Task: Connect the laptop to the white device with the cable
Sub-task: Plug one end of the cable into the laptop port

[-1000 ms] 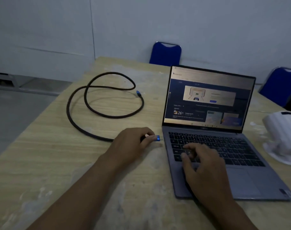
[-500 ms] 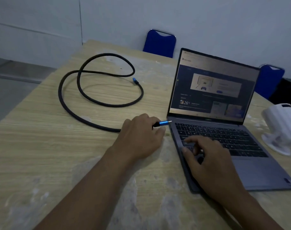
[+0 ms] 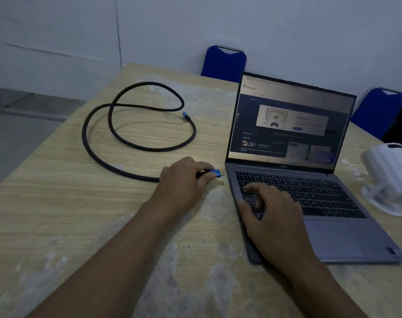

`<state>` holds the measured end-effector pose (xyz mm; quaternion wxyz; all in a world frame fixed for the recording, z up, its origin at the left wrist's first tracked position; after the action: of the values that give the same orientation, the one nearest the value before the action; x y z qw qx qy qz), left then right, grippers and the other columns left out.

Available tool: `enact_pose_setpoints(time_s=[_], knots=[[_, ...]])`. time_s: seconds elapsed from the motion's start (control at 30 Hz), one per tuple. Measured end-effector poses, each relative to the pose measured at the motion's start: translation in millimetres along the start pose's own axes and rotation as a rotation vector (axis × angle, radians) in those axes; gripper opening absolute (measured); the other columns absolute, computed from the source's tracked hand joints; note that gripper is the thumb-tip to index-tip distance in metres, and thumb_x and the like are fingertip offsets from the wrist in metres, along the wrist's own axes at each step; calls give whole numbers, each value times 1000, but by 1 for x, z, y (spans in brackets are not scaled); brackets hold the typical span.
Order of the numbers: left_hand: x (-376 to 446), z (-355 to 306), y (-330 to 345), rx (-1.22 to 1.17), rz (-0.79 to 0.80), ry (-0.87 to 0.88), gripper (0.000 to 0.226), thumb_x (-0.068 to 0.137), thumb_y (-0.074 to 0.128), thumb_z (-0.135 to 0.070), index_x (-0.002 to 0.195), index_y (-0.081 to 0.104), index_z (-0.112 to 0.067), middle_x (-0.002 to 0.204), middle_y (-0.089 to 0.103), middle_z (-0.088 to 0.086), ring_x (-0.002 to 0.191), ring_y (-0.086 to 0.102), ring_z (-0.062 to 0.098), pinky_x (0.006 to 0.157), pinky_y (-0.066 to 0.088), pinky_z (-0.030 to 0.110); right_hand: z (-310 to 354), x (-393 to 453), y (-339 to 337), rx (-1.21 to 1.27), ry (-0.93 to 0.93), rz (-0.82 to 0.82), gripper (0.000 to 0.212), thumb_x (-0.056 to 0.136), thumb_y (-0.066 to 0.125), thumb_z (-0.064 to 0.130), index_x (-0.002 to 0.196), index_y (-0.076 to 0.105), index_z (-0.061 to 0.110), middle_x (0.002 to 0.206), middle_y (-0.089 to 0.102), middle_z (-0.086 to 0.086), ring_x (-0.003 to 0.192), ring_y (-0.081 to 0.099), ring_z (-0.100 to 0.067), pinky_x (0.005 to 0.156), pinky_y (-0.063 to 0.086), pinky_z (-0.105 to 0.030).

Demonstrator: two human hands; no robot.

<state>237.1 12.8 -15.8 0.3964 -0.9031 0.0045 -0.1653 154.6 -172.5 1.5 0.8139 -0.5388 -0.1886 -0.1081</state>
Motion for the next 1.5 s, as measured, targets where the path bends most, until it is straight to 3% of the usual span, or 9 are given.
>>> enact_pose_setpoints(time_s=[0.2,0.43,0.77,1.0,1.27,1.5], knots=[[12,-2,9,62,37,2,25,94,51,-51,111,69,-43,82,49,-13,84,46,8,81,27,35,3,3,4,-63,-1,51,37,90,59,50,124,59,34,85,50,15,82,45,-12,74,35,-36],[13,-1,16,53,31,83,24,92,54,-51,111,69,-44,77,46,-14,80,45,8,78,27,35,2,3,7,-153,36,98,48,90,53,55,134,58,34,88,51,11,85,47,-14,75,39,-38],[11,-5,12,112,97,67,33,92,53,-53,119,68,-40,88,50,-9,96,56,17,88,42,41,2,1,7,-162,40,93,46,90,56,53,132,60,35,82,46,12,81,43,-13,72,34,-36],[11,-6,11,97,108,61,34,93,52,-52,120,67,-40,91,51,-7,100,55,20,92,41,44,0,1,8,-153,33,98,46,90,50,55,130,62,36,79,42,20,79,42,-12,71,31,-35],[11,-5,17,101,65,53,32,93,52,-53,118,68,-41,88,50,-6,96,56,21,86,40,40,0,0,9,-131,15,67,42,89,52,51,126,65,35,76,33,25,77,39,-10,71,27,-34],[12,-5,17,97,59,51,30,93,52,-52,116,69,-41,87,49,-6,97,56,22,81,36,38,0,0,9,-107,19,68,40,89,54,50,126,65,36,76,37,23,79,42,-12,72,27,-34]])
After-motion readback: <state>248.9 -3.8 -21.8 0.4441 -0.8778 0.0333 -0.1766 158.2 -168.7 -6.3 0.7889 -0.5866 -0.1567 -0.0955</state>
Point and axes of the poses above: each hand's wrist, its own x-axis towards the middle knuckle, its own y-axis out of the palm, z = x × y, the point moved 2 cm from there along x, towards the middle knuckle
